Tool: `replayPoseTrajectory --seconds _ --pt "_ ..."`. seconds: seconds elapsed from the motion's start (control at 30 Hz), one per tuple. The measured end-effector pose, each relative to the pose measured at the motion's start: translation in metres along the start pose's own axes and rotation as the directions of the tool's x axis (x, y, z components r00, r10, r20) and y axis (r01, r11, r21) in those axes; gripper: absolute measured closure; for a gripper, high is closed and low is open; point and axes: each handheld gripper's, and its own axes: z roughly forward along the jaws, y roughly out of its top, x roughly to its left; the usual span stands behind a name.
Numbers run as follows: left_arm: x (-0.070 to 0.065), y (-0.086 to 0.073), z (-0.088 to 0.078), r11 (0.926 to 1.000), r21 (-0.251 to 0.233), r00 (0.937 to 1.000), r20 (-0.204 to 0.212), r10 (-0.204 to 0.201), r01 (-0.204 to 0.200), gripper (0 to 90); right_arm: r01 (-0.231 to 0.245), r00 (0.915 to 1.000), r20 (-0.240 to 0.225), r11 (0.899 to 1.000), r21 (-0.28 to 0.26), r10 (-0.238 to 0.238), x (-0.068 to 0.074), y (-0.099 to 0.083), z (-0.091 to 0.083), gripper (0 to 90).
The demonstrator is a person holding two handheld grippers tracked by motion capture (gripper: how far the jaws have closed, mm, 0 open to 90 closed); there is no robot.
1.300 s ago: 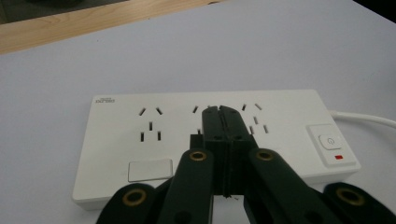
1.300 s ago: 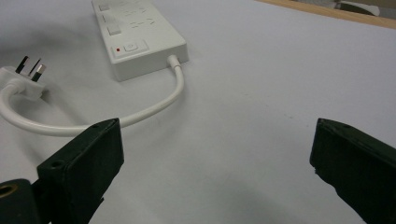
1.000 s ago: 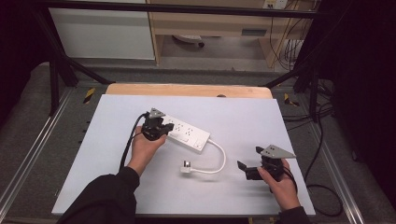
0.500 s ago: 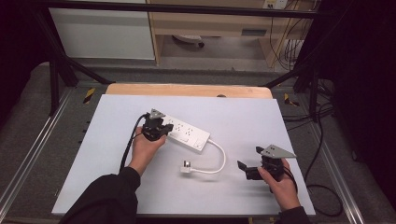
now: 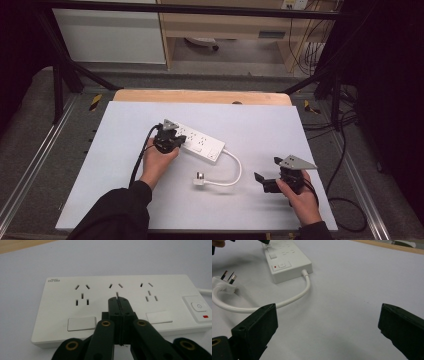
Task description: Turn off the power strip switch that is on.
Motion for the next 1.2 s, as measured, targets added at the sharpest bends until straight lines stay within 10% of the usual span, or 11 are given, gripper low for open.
replayPoseTrajectory --seconds 1.2 --pt "0.0001 -0.0065 0.0058 0.9998 -0.014 0.9999 0.003 0.016 -0.016 90.0 0.0 1.0 -0.005 1.0 0.003 0.0 -0.0004 -0.0001 -0.0003 3.0"
